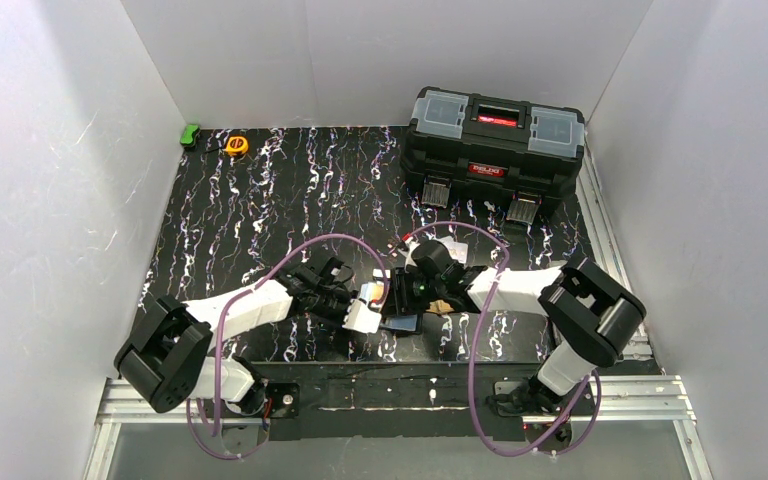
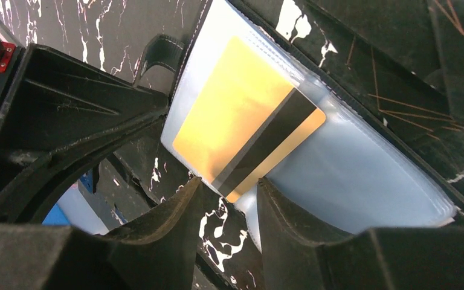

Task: Put the credit cards into the card holder
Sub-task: Insert the credit card into the card holder.

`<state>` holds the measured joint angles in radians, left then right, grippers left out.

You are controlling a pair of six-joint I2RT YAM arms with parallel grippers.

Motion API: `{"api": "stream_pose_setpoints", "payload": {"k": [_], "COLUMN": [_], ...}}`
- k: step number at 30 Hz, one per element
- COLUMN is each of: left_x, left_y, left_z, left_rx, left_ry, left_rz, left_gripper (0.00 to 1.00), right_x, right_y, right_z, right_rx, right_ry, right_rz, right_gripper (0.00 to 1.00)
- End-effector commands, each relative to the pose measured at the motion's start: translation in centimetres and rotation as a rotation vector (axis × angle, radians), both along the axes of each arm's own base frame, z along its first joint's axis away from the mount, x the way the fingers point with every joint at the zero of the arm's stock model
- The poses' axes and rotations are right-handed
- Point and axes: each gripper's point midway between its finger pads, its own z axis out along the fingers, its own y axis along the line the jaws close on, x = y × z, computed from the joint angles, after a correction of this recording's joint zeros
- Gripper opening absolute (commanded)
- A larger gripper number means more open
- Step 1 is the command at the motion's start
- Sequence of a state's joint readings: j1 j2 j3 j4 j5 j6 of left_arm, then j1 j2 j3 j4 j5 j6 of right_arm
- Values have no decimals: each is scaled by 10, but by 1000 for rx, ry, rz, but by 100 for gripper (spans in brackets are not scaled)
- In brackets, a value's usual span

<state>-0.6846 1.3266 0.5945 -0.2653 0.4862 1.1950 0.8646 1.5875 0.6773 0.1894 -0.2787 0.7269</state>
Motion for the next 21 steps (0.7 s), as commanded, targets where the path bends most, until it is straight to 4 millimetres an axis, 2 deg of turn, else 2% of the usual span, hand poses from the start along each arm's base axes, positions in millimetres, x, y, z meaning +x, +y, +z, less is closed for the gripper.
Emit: {"api": "stream_pose_setpoints", "payload": {"k": [1,6,13,21], "left_x": [-22,-23,-28,-26], "left_y": [6,4,11,12], "left_z": [-7,-5,-8,-3], "left_rx": [8,0,15,14], "left_ry": [58,55,63,51], "left_rz": [-34,-39,-31,-15], "left_gripper": [15,15,15,15], "right_x": [4,7,12,27], "right_y": [17,24,5,1], "right_z": [8,11,22,19], "right_rx": [22,23,-16,-29], "right_ry": [-27,-36,-93,-97], "right_rz": [42,52,21,1], "right_gripper": [45,45,46,48]}}
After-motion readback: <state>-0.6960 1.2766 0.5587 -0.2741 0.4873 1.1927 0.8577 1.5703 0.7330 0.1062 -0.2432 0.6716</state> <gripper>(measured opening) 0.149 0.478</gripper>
